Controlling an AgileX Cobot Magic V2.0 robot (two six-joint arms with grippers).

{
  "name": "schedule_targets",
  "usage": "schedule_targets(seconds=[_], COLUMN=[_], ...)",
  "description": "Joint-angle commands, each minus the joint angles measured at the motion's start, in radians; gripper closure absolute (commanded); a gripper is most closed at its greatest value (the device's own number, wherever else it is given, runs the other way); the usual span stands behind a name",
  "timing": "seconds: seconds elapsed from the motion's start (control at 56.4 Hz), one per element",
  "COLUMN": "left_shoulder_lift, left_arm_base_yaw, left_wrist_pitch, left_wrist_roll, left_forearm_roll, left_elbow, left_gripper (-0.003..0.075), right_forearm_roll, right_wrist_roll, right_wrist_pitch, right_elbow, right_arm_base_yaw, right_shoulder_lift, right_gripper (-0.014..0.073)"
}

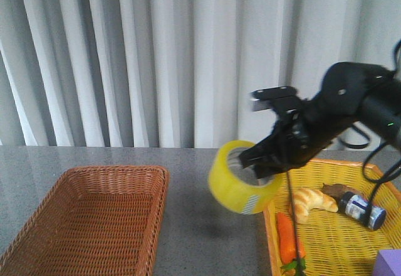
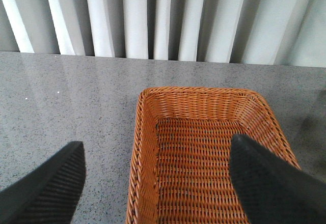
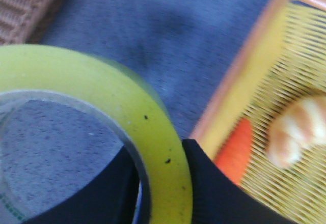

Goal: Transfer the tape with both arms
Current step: 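Lift the tape roll with the right gripper and set it on the table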

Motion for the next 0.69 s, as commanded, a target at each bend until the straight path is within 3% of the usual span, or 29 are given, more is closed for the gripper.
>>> schedule_targets(seconds=[0.0,0.177,0.674], left_shoulder_lift=[-0.008,-0.008,-0.008], left_arm_base_yaw=[-0.007,-0.007,-0.007], left_wrist_pitch=[-0.064,-0.061,-0.053], left_wrist_roll=[-0.008,-0.008,-0.008], left_forearm_roll=[-0.003,-0.003,-0.003], left_elbow=[-0.035,-0.035,-0.035], left_gripper=[0.015,0.015,0.015], right_forearm_roll=[-0.038,-0.076,-0.143], right_wrist_roll=[-0.004,-0.001,0.014], right_wrist_pitch=[-0.07,-0.056,-0.071], right_elbow=[-0.037,-0.037,-0.037], right_arm_base_yaw=[0.053,0.117,0.117], right_shoulder_lift=[-0.03,0.037,0.172], right_gripper=[0.0515,0.0515,0.0515])
